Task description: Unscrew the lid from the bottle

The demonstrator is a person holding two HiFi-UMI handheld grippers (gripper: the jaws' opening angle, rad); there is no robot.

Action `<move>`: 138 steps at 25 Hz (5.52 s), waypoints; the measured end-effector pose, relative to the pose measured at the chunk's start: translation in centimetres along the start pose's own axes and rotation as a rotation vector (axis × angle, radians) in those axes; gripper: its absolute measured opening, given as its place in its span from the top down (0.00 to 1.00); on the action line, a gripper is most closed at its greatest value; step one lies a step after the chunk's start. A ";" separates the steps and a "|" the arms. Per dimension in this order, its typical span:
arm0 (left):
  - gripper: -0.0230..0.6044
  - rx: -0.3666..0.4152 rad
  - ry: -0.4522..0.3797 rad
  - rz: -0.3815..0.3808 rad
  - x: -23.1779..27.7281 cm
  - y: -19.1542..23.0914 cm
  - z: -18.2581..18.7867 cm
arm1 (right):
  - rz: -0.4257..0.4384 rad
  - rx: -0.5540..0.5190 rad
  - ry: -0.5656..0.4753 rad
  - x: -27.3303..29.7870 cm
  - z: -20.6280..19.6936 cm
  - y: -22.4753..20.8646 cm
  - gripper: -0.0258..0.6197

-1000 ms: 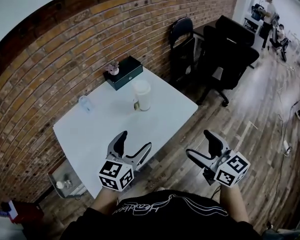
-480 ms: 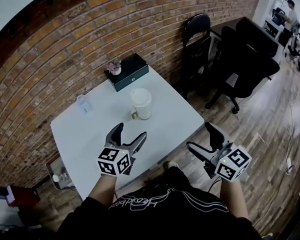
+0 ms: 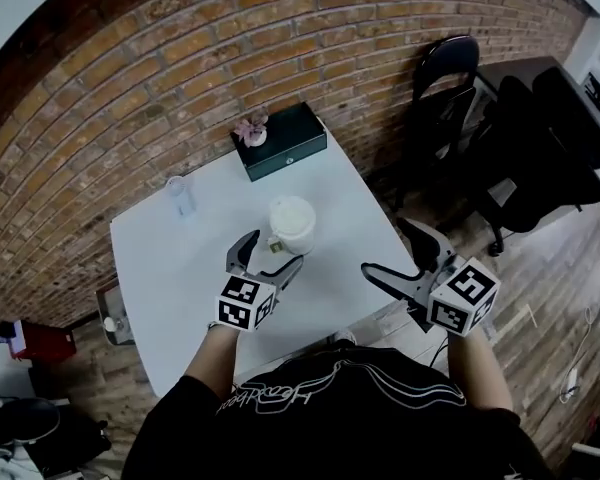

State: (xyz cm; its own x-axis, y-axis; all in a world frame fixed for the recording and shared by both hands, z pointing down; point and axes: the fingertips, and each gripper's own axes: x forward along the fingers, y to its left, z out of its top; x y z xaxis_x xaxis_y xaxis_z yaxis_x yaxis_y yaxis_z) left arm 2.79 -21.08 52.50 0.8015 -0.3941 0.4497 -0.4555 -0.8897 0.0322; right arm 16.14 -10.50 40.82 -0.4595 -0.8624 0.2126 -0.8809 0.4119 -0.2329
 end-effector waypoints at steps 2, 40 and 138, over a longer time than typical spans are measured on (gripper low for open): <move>0.29 -0.005 0.025 -0.004 0.7 0.3 -0.5 | 0.053 0.006 0.033 1.9 -0.3 -0.3 0.31; 0.40 -0.010 -0.079 -0.031 4.3 0.1 -0.3 | 0.368 -0.376 0.220 17.6 -3.3 2.8 0.45; 0.41 -0.100 -0.024 -0.010 3.8 0.2 -1.0 | 1.058 -0.689 0.547 17.6 -5.0 3.4 0.35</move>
State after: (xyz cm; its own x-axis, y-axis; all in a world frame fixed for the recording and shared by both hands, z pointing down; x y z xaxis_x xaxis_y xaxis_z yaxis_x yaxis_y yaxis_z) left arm 5.33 -22.46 55.13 0.8146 -0.3917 0.4277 -0.4828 -0.8666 0.1258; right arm 4.46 -22.75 48.52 -0.7843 0.1098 0.6106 0.1100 0.9932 -0.0373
